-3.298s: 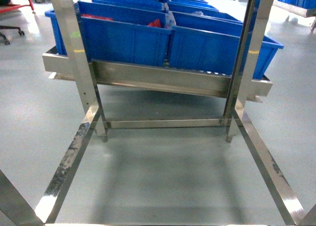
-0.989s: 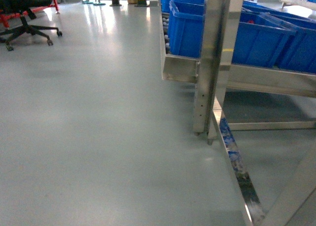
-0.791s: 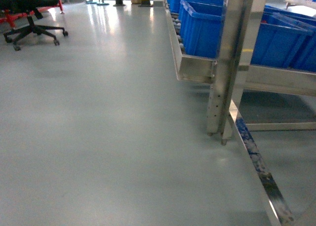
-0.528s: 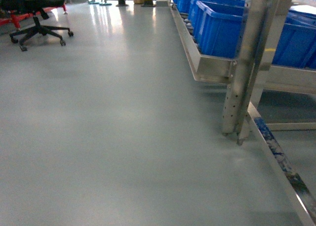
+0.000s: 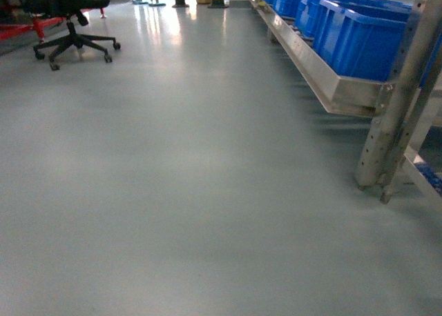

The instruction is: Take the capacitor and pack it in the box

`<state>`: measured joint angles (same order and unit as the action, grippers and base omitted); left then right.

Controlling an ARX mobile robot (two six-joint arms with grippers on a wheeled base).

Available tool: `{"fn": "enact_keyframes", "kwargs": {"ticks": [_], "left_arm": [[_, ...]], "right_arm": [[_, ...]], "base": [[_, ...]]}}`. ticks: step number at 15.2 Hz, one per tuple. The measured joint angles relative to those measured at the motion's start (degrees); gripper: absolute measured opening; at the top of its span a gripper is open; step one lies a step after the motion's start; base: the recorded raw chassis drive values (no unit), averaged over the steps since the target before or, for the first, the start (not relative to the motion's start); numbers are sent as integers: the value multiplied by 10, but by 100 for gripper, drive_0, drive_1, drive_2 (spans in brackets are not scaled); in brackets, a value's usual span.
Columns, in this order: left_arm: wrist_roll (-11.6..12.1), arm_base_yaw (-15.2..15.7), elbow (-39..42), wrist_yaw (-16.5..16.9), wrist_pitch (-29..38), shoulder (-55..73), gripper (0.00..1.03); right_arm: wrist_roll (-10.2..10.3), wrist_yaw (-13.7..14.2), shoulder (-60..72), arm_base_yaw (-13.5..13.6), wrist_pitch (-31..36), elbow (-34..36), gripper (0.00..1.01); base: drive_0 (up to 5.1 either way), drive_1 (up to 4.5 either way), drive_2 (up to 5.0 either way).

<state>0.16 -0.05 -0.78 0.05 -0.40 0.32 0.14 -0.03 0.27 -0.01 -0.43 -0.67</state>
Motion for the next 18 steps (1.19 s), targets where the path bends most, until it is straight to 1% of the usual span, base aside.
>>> {"fn": "enact_keyframes", "kwargs": {"ticks": [18], "left_arm": [[0,0,0,-1,0,0,45]], "right_arm": [[0,0,0,0,2,0,98]], "base": [[-492,244,244]]}}
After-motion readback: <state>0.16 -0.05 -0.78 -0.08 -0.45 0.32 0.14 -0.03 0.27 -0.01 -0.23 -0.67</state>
